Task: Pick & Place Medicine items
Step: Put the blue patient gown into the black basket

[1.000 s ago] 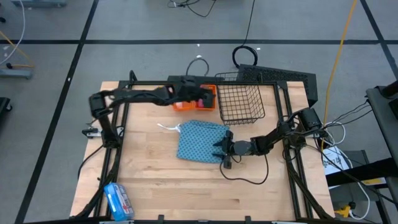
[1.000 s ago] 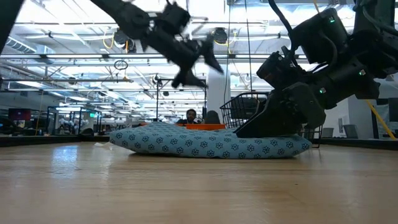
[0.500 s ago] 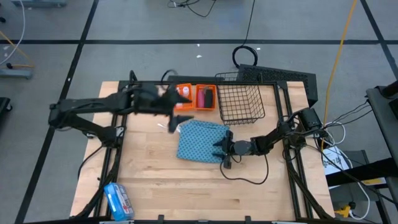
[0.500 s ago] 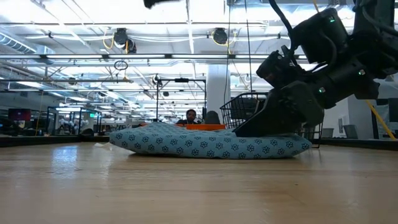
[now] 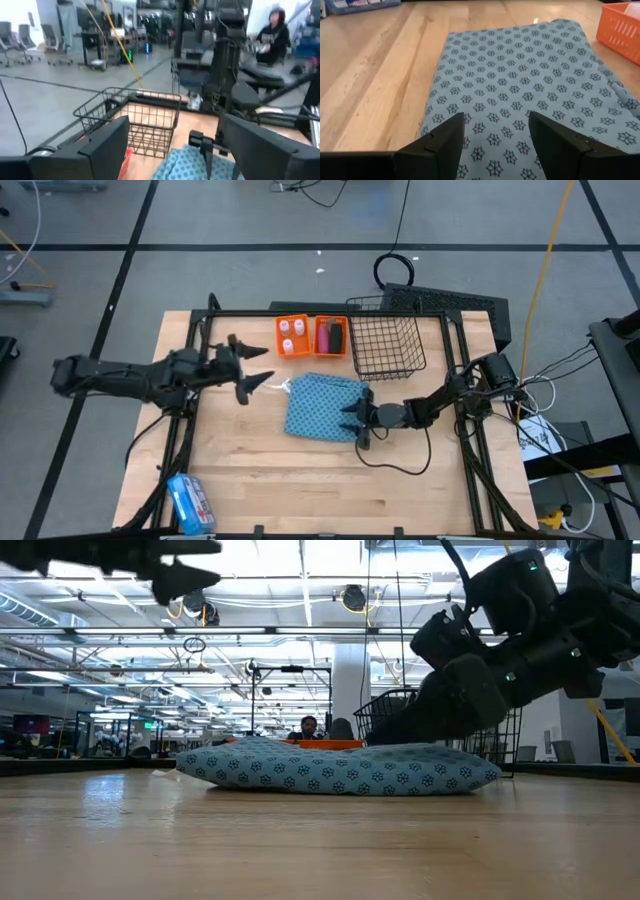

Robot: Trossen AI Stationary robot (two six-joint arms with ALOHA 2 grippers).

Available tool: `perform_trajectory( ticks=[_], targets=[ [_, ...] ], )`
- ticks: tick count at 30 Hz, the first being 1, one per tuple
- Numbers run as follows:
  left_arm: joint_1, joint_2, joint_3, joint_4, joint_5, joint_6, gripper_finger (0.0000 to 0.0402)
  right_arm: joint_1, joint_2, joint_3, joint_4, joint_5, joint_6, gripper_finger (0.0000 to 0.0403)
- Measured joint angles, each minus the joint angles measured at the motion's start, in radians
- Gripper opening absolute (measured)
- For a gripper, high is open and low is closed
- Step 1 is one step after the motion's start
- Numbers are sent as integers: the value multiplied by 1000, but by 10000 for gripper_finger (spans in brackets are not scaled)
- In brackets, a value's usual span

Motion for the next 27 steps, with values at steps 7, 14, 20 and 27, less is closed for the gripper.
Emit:
perform_trajectory(
  ticks=[7,14,20,27],
  targets=[
    [-4,-173,-226,131,-9,-15,317,0,0,0,23,0,1,212],
    [-4,-264,-386,273,-21,-31,330,0,0,0,86,0,-1,212],
    [-4,-277,-407,283,-23,-20,324,-31,-99,74,-115,-49,-1,220],
    [-4,-267,-407,281,-18,26,311,-111,-194,459,-914,-108,-106,273]
  ],
)
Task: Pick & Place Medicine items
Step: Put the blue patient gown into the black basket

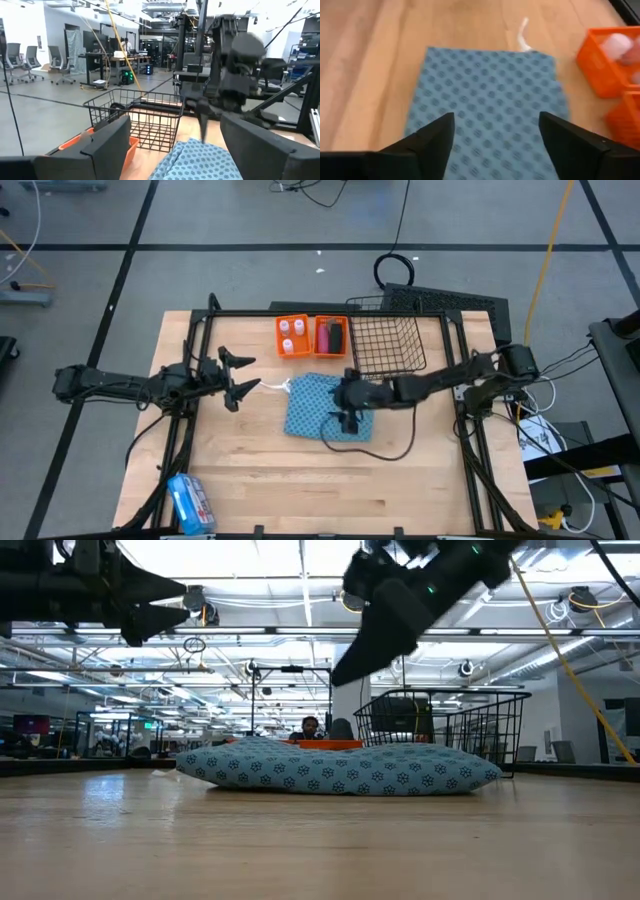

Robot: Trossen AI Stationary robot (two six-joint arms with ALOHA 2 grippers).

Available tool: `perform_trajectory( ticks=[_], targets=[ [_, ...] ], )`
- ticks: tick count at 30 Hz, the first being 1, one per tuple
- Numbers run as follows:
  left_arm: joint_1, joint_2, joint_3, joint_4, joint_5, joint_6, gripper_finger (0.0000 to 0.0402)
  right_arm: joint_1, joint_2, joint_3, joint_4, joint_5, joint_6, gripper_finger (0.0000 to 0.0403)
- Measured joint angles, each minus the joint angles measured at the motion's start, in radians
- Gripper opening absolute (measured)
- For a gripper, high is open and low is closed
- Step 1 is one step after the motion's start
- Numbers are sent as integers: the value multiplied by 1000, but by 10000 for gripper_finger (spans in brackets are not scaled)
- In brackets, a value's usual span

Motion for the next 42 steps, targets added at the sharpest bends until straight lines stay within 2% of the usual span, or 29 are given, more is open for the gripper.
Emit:
perform_trajectory(
  ticks=[2,6,10,19,23,27,30,34,39,40,42],
  targets=[
    [0,10,0,-2,0,-1,311,-17,8,91,-150,-4,-26,294],
    [0,16,0,-3,1,1,310,-52,76,194,-286,-102,-45,333],
    [0,18,0,-4,2,-1,310,-60,160,213,-279,-114,-64,355],
    [1,19,0,-18,2,16,310,-58,350,216,-319,-140,-48,359],
    [1,19,0,-18,3,21,310,-60,418,215,-377,-164,9,345],
    [1,19,0,-18,3,21,310,-61,448,218,-397,-182,9,302],
    [1,19,0,-19,2,21,310,-60,454,218,-399,-184,9,252],
    [1,19,0,-18,3,20,310,-60,455,216,-393,-186,1,166],
    [1,19,0,-18,3,20,310,-61,455,213,-380,-192,-29,38],
    [1,19,0,-18,3,20,310,-61,455,213,-376,-209,-47,21],
    [1,19,0,-18,3,20,310,-63,455,212,-367,-239,-61,15]
  ],
)
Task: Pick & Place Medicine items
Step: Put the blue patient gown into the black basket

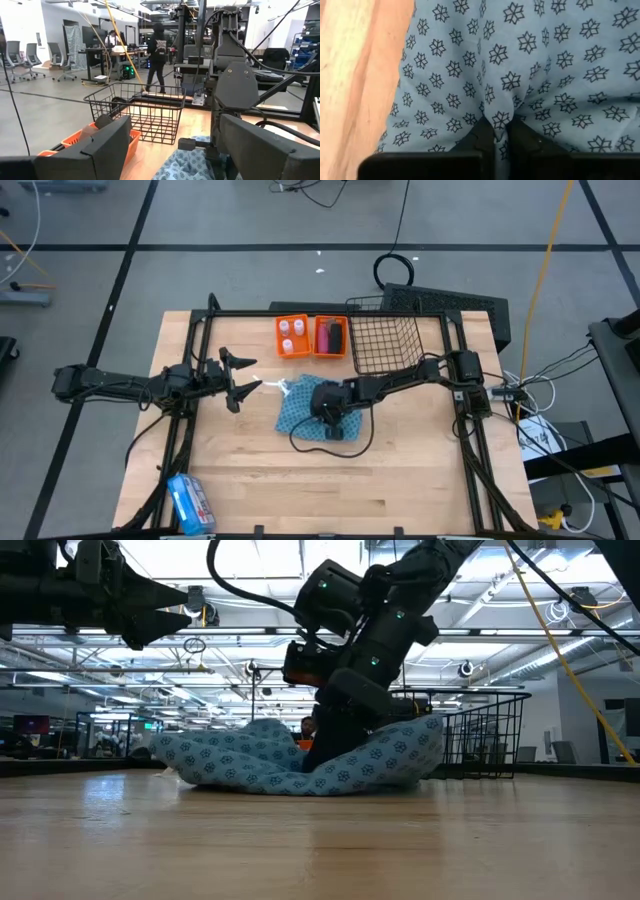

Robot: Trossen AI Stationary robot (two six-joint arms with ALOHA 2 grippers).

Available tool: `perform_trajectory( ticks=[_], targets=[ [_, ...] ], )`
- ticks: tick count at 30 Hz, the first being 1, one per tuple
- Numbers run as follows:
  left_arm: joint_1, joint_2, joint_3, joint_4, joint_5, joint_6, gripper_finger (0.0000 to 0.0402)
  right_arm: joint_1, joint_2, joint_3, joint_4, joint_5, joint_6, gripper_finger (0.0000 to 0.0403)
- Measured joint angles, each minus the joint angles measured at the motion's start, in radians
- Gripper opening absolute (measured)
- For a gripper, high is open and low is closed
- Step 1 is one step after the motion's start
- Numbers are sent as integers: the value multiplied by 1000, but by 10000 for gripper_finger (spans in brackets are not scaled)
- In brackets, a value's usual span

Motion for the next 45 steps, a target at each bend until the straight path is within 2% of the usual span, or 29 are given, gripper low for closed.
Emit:
perform_trajectory(
  ticks=[5,9,15,20,28,32,38,40,45],
  targets=[
    [0,0,0,0,0,0,310,4,1,-3,59,-107,-12,8],
    [0,0,0,0,0,0,310,6,-54,-4,76,-133,-20,8],
    [-1,0,0,0,0,0,310,-13,-211,-13,37,-179,-8,7],
    [-1,0,0,0,0,0,310,-13,-387,-7,86,-179,48,7],
    [0,0,0,0,0,0,310,-14,-575,-13,153,-175,136,7],
    [0,0,0,0,0,0,310,-10,-586,-18,144,-176,165,7],
    [0,0,0,0,0,0,310,9,-540,-119,196,-185,142,7],
    [0,0,0,0,0,0,310,20,-528,-178,239,-238,127,7],
    [0,0,0,0,0,0,310,53,-514,-309,489,-371,160,9]
  ],
)
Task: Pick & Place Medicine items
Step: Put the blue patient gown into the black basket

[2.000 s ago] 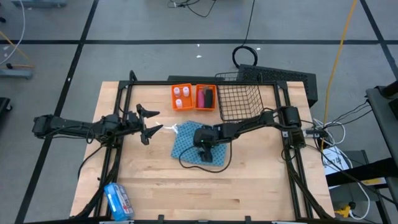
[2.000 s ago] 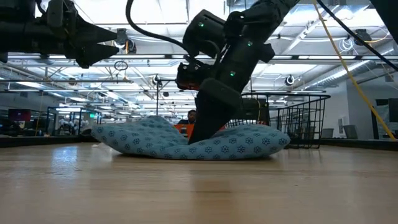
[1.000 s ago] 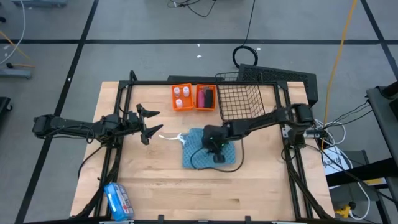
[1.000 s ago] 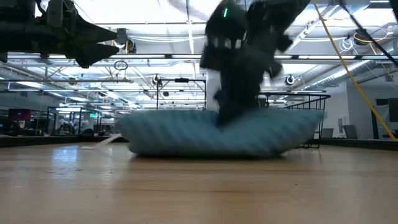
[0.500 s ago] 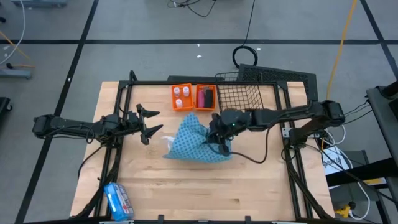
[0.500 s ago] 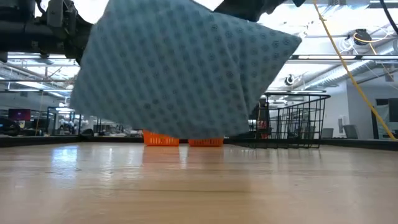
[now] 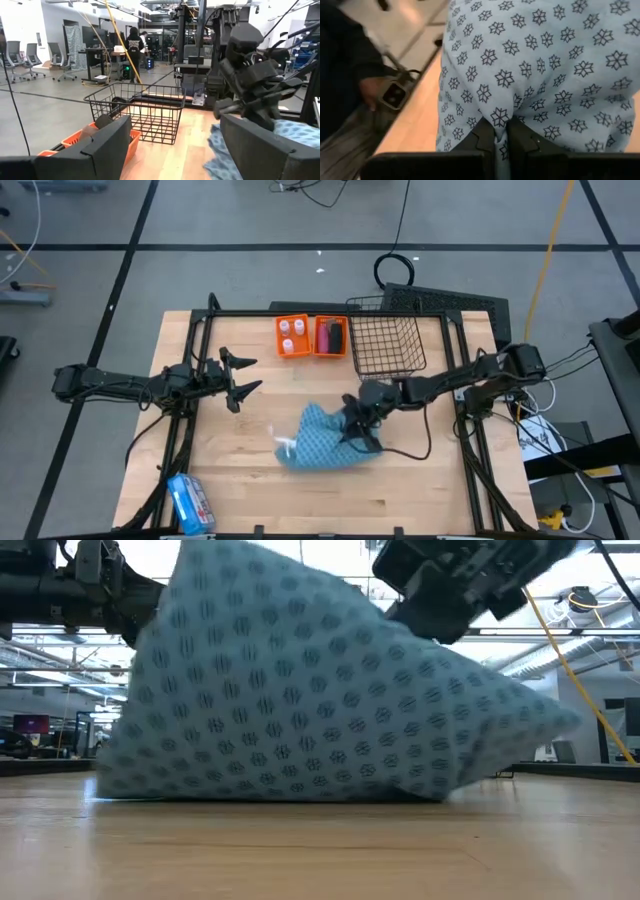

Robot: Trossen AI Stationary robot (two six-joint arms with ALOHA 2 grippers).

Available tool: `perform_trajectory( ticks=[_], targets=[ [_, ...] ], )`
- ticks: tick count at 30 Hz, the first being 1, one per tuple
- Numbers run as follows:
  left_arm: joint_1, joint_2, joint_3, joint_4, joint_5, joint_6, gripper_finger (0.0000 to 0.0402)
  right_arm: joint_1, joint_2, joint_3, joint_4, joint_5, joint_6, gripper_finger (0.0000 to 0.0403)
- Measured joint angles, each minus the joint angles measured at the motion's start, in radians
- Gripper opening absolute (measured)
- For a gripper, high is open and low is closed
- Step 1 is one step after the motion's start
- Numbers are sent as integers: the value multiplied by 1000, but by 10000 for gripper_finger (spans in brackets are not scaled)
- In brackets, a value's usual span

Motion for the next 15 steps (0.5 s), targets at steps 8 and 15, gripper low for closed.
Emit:
perform_trajectory(
  ticks=[8,15],
  targets=[
    [0,0,0,0,0,0,310,64,4,-198,339,35,4,26],
    [0,0,0,0,0,0,310,88,27,-257,433,91,40,119]
  ],
)
